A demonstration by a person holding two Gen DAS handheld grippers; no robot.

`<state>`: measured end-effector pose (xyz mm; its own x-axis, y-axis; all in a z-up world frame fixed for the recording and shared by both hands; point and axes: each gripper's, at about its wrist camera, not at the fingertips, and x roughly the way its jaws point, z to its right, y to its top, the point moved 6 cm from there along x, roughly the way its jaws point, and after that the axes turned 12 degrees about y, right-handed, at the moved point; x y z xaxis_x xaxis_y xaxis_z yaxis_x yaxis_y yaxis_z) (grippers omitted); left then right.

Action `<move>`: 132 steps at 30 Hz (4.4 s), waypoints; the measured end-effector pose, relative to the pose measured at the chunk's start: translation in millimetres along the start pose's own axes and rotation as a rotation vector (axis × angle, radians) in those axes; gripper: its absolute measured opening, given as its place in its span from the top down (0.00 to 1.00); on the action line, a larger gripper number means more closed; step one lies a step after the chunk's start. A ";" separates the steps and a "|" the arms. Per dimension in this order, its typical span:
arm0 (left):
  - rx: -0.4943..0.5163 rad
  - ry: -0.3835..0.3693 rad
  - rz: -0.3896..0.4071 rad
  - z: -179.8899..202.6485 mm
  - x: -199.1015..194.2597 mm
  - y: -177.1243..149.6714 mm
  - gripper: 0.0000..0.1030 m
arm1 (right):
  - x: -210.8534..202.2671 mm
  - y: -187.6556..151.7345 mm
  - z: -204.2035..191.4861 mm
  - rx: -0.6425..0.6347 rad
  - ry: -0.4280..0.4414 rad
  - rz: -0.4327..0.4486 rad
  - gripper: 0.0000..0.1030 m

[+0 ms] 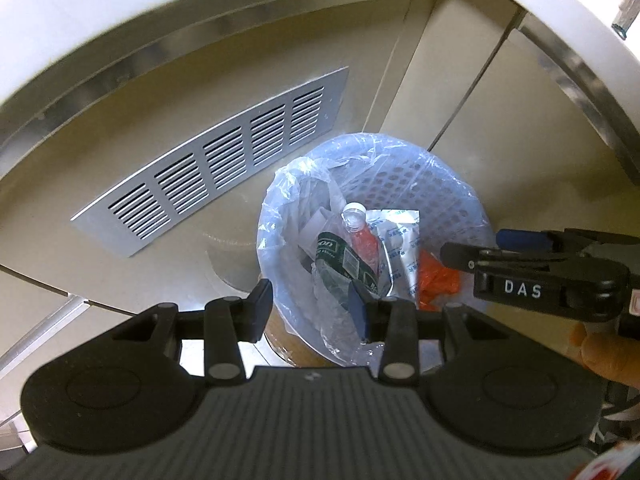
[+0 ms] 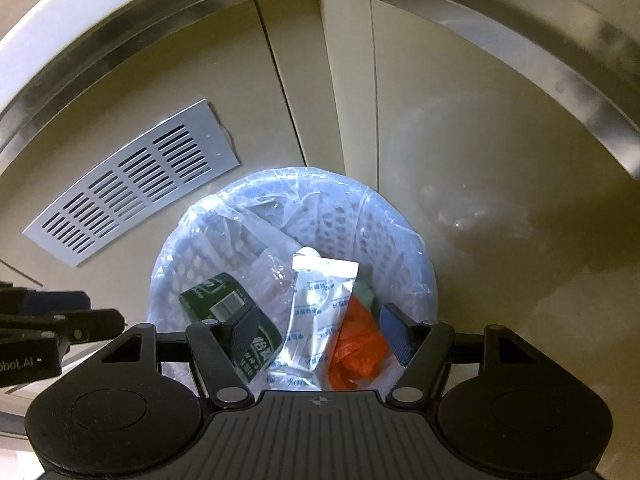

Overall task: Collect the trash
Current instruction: 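Open both grippers to drop the bottle and foil packet into the wastebasket, then raise both open grippers back over the counter, then grasp the black lighter with the right gripper while the left gripper grasps the orange mesh bag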

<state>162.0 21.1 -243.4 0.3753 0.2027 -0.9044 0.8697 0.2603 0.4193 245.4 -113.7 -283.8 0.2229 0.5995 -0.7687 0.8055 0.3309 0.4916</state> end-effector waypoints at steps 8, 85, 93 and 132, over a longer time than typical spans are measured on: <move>0.004 -0.007 0.050 -7.1 -25.6 2.7 0.64 | -34.5 5.6 -19.4 -0.037 0.003 0.030 0.35; -0.084 0.073 0.464 70.4 -90.6 332.1 0.11 | -113.9 359.3 148.3 -0.053 -0.028 0.463 0.11; -0.120 0.082 0.451 45.4 -75.4 349.3 0.09 | -70.8 387.9 137.9 -0.064 -0.069 0.423 0.10; -0.028 0.239 0.400 17.4 -11.4 371.2 0.53 | -81.6 382.7 118.7 -0.106 -0.103 0.409 0.21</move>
<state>486.1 99.0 -78.8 0.5924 0.5030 -0.6293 0.6613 0.1426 0.7364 600.7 -122.5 -81.5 0.5696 0.6229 -0.5363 0.5798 0.1579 0.7993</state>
